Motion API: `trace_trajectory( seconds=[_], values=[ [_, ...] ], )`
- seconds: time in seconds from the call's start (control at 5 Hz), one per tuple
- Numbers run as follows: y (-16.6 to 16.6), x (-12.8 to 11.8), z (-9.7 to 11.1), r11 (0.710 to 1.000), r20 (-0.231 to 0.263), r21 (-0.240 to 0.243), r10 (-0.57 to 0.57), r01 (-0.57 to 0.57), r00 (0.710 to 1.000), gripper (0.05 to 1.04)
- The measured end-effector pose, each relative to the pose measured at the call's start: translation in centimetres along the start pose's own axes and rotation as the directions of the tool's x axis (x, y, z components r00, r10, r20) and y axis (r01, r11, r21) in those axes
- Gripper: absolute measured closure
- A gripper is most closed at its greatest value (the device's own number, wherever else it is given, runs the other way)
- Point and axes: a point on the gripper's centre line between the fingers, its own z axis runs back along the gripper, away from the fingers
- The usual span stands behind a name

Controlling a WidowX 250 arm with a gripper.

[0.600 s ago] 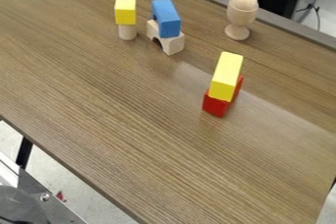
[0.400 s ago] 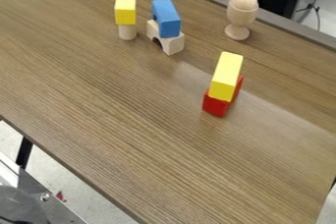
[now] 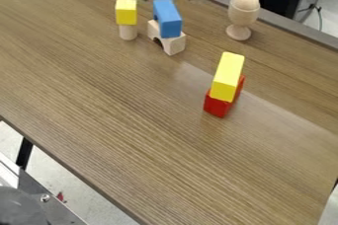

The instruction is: Picked yellow rectangular cube and placed on a tower

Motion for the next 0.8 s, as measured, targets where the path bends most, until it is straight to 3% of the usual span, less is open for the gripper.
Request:
trace_trajectory(
  seconds=[0.2,0.4,0.6,0.8],
  values=[
    [-0.7,-2.5,0.2,0.998,-0.011,-0.014,-0.058,0.058,0.998,0.083],
    [-1.9,-4.9,-0.6,0.988,-0.006,0.006,-0.157,0.157,0.988,0.083],
    [-3.5,-6.7,-1.4,0.972,0.029,0.071,-0.228,0.225,0.973,0.083],
    [-5.0,-8.1,-1.6,0.953,0.050,0.088,-0.294,0.289,0.954,0.083]
  ],
)
